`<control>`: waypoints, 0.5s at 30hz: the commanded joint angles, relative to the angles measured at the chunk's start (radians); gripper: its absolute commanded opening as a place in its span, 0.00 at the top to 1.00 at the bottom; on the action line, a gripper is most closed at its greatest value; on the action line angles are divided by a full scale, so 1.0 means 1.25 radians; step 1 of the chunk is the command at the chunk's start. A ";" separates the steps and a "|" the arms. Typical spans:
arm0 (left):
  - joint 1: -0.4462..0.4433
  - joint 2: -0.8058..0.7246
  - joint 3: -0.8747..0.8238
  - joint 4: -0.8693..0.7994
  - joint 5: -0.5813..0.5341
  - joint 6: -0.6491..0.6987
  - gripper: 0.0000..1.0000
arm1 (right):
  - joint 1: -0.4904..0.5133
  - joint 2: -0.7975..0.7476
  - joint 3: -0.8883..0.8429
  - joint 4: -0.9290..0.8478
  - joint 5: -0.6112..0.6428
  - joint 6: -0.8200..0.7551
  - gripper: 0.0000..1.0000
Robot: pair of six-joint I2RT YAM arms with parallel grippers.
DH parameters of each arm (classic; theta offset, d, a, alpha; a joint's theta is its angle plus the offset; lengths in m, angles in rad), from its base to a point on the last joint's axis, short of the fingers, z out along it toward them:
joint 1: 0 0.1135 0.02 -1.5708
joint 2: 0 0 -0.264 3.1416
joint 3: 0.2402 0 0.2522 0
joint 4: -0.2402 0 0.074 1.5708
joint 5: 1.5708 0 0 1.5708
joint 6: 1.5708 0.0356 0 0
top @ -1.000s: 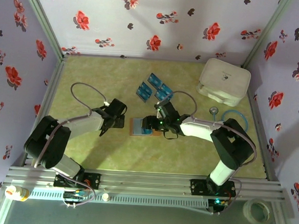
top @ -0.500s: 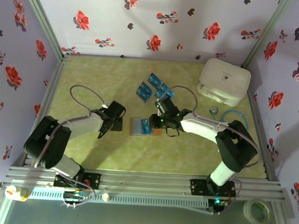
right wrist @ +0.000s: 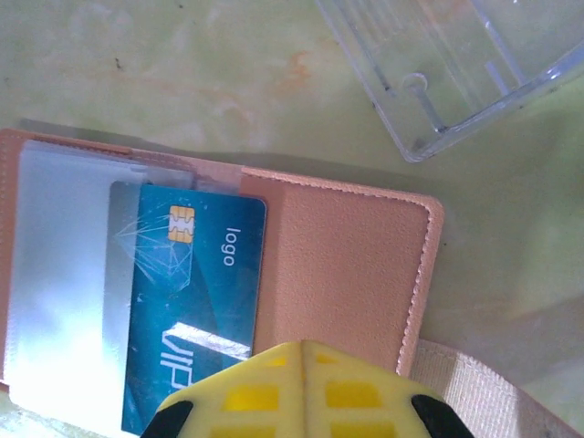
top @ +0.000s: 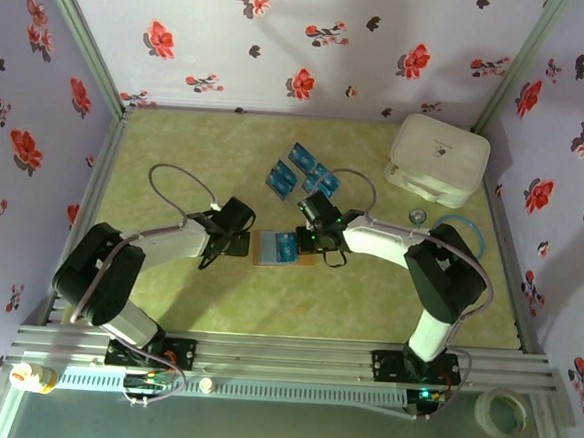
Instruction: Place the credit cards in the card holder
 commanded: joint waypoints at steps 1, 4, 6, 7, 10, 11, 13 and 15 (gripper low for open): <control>-0.013 0.022 0.027 0.000 0.005 -0.004 0.00 | 0.006 0.019 0.022 -0.012 0.015 -0.018 0.99; -0.019 0.035 0.033 0.003 0.004 -0.004 0.00 | 0.006 0.031 0.026 -0.007 0.009 -0.015 0.99; -0.022 0.043 0.036 0.004 0.005 -0.003 0.00 | 0.006 0.035 0.026 -0.005 0.007 -0.014 1.00; -0.023 0.044 0.037 0.005 0.005 -0.004 0.00 | 0.007 0.037 0.027 -0.003 0.005 -0.014 1.00; -0.028 0.050 0.037 0.009 0.004 -0.003 0.00 | 0.008 0.045 0.031 0.001 -0.001 -0.011 1.00; -0.028 0.051 0.037 0.010 0.005 -0.002 0.00 | 0.009 0.046 0.032 0.002 -0.003 -0.010 1.00; -0.029 0.051 0.037 0.011 0.005 -0.004 0.00 | 0.012 0.051 0.037 0.001 -0.005 -0.009 1.00; -0.030 0.053 0.037 0.013 0.005 -0.004 0.00 | 0.015 0.055 0.043 0.002 -0.007 -0.009 1.00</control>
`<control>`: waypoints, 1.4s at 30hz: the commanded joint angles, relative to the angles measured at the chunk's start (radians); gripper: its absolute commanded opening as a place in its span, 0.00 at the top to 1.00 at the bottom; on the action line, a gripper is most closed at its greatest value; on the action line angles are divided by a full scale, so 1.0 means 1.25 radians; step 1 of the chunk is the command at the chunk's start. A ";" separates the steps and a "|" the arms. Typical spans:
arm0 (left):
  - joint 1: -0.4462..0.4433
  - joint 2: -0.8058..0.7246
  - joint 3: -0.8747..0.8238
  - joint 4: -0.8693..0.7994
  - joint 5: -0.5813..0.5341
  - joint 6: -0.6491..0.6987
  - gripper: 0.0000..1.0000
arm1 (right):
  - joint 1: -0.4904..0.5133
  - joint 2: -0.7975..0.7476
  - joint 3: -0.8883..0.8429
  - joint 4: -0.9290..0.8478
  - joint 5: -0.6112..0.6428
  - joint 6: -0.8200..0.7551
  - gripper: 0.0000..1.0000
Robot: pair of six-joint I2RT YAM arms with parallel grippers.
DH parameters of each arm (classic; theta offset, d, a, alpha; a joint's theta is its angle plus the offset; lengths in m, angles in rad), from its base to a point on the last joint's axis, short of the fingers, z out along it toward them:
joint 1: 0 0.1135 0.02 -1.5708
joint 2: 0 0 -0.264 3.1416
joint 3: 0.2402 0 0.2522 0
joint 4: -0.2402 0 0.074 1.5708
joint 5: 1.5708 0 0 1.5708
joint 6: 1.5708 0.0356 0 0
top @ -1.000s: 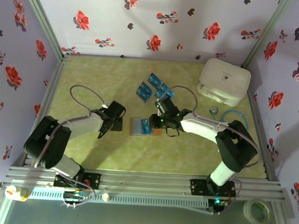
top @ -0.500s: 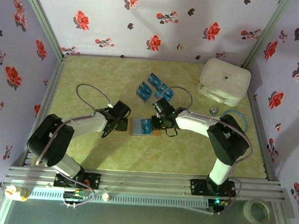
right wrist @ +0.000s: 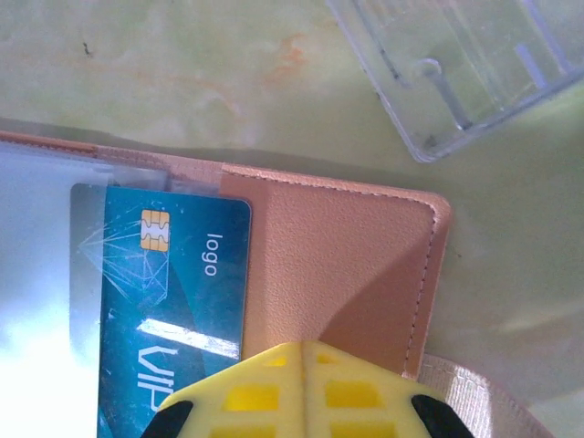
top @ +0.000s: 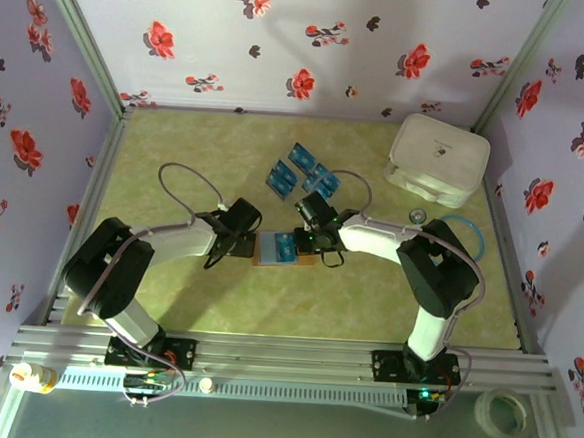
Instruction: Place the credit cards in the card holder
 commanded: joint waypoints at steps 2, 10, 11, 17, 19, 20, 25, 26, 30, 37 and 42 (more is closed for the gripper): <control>-0.011 0.016 0.017 0.009 -0.001 -0.004 0.00 | 0.016 0.023 0.030 -0.001 -0.009 -0.008 1.00; -0.014 0.018 0.011 0.012 -0.001 -0.005 0.00 | 0.036 0.038 0.052 -0.004 -0.012 -0.005 1.00; -0.015 0.016 0.011 0.015 -0.001 -0.005 0.00 | 0.037 0.039 0.053 -0.004 -0.013 -0.004 1.00; -0.016 0.019 0.010 0.017 -0.001 -0.005 0.00 | 0.049 0.035 0.063 -0.009 -0.017 -0.001 1.00; -0.016 0.021 0.010 0.019 -0.001 -0.005 0.00 | 0.052 0.040 0.066 -0.007 -0.020 0.001 1.00; -0.016 0.021 0.010 0.019 -0.002 -0.005 0.00 | 0.053 0.043 0.067 -0.007 -0.022 0.002 1.00; -0.018 0.021 0.010 0.019 -0.001 -0.005 0.00 | 0.057 0.052 0.075 0.011 -0.048 0.019 1.00; -0.017 0.020 0.009 0.020 -0.001 -0.004 0.00 | 0.058 0.054 0.077 0.015 -0.052 0.022 1.00; -0.019 0.021 0.009 0.021 -0.001 -0.007 0.00 | 0.062 0.066 0.086 0.030 -0.077 0.036 1.00; -0.021 0.020 0.009 0.022 -0.001 -0.008 0.00 | 0.068 0.067 0.097 0.050 -0.108 0.052 1.00; -0.021 0.013 0.009 0.018 -0.003 -0.006 0.00 | 0.063 0.029 0.096 0.016 -0.069 0.029 1.00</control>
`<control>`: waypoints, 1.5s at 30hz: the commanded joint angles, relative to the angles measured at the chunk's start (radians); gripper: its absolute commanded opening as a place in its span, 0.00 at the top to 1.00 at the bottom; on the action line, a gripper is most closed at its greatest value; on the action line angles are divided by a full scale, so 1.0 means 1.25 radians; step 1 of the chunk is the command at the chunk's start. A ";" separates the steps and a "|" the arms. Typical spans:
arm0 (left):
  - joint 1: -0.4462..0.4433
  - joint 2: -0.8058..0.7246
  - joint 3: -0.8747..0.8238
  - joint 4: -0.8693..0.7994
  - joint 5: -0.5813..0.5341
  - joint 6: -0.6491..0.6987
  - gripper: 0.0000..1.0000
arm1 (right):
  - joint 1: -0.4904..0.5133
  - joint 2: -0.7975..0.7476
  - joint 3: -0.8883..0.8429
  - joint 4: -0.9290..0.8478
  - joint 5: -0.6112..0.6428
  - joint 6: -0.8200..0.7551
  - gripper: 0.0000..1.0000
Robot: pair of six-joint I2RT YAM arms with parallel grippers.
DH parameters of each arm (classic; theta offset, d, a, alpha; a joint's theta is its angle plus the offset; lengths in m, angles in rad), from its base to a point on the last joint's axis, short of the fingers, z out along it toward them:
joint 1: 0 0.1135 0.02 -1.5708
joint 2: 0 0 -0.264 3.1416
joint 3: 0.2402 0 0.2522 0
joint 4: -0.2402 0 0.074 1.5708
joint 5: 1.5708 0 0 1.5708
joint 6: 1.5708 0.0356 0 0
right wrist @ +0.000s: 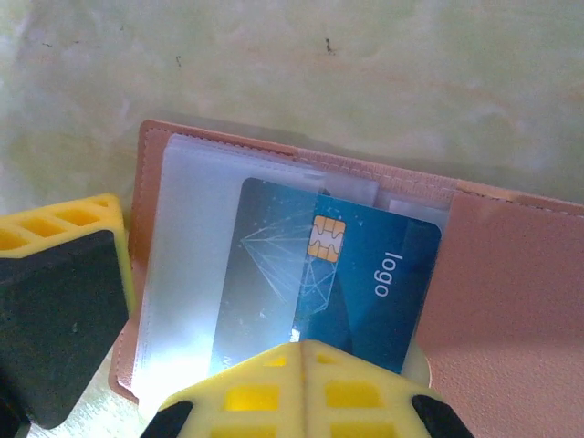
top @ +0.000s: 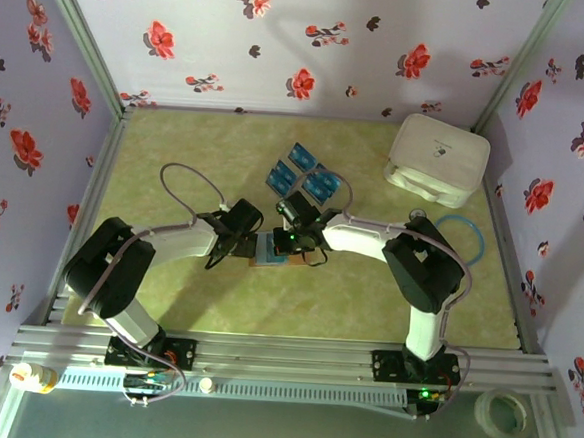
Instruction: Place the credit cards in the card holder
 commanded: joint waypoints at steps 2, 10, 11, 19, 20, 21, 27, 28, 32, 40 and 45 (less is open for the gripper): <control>-0.011 0.002 0.009 0.001 -0.010 -0.004 0.00 | -0.004 -0.043 0.013 -0.036 0.037 -0.019 1.00; -0.006 -0.007 0.005 -0.003 -0.022 0.001 0.00 | -0.022 -0.050 0.003 -0.063 0.076 -0.040 1.00; -0.006 -0.004 0.004 -0.001 -0.022 0.002 0.00 | -0.023 -0.047 0.000 -0.059 0.076 -0.039 1.00; -0.006 0.009 0.002 0.008 -0.023 0.003 0.00 | -0.033 -0.014 0.005 -0.053 0.072 -0.038 1.00; -0.007 0.010 0.001 0.009 -0.023 0.003 0.00 | -0.033 -0.010 0.008 -0.053 0.071 -0.038 1.00; -0.006 0.012 0.001 0.009 -0.023 0.002 0.00 | -0.032 -0.007 0.008 -0.053 0.070 -0.037 1.00; -0.006 0.015 0.001 0.012 -0.023 0.004 0.00 | -0.032 0.006 0.008 -0.047 0.064 -0.034 1.00; -0.006 0.015 0.000 0.013 -0.024 0.004 0.00 | -0.032 0.008 0.008 -0.045 0.061 -0.033 1.00; -0.006 0.018 0.000 0.015 -0.023 0.004 0.00 | -0.031 0.013 0.008 -0.032 0.043 -0.026 1.00; -0.007 0.024 0.001 0.019 -0.022 0.003 0.00 | -0.023 0.025 0.012 0.008 -0.005 0.006 1.00; -0.006 0.023 0.000 0.019 -0.021 0.003 0.00 | -0.016 0.031 0.022 0.020 -0.018 0.017 1.00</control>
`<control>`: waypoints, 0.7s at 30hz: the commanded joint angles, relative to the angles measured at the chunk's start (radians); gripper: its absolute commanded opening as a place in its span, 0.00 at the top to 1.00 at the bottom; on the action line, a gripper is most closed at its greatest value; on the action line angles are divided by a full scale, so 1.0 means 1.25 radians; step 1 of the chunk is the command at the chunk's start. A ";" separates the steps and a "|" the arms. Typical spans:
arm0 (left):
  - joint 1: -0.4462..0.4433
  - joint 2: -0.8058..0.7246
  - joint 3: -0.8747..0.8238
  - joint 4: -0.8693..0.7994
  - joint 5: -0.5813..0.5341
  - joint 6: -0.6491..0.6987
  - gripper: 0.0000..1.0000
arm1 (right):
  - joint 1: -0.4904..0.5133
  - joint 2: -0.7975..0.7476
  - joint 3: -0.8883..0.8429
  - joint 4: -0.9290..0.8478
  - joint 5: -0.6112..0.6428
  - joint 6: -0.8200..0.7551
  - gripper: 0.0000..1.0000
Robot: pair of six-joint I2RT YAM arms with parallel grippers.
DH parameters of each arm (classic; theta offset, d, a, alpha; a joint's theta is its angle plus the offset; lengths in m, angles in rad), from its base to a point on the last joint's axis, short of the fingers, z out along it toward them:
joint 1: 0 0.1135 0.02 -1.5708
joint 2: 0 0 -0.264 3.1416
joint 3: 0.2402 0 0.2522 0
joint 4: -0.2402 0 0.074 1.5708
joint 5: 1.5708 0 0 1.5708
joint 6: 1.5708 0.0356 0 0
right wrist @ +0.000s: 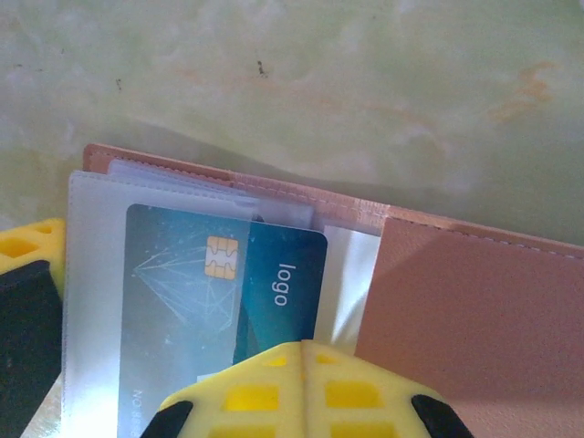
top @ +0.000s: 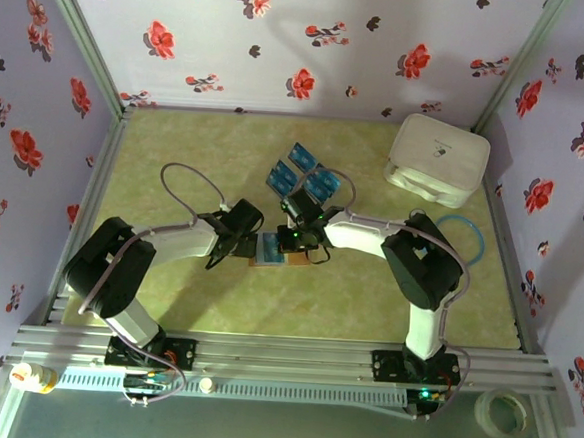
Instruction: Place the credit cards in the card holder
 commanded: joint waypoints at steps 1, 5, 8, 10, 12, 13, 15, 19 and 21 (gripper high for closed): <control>-0.004 0.020 0.000 0.016 -0.012 0.001 0.00 | 0.011 0.016 0.025 0.019 -0.025 0.024 1.00; -0.004 0.021 -0.001 0.016 -0.010 0.000 0.00 | 0.020 0.025 0.033 0.028 -0.038 0.032 1.00; -0.004 0.018 -0.001 0.014 -0.010 0.001 0.00 | 0.024 0.022 0.034 0.036 -0.051 0.040 1.00; -0.005 0.016 -0.001 0.013 -0.010 0.001 0.00 | 0.025 0.012 0.032 0.039 -0.056 0.044 1.00; -0.004 0.011 0.000 0.009 -0.010 0.002 0.00 | 0.026 -0.007 0.027 0.038 -0.052 0.045 1.00; -0.004 0.008 0.000 0.006 -0.011 0.005 0.00 | 0.024 -0.018 0.024 0.036 -0.047 0.043 1.00; -0.002 -0.004 0.001 0.001 -0.013 0.006 0.00 | 0.023 -0.041 0.017 0.028 -0.037 0.038 1.00; 0.009 -0.034 -0.003 -0.018 -0.022 0.008 0.00 | 0.018 -0.083 -0.009 0.016 -0.010 0.030 1.00; 0.015 -0.049 -0.007 -0.023 -0.026 0.010 0.00 | 0.013 -0.092 -0.021 0.011 0.002 0.025 1.00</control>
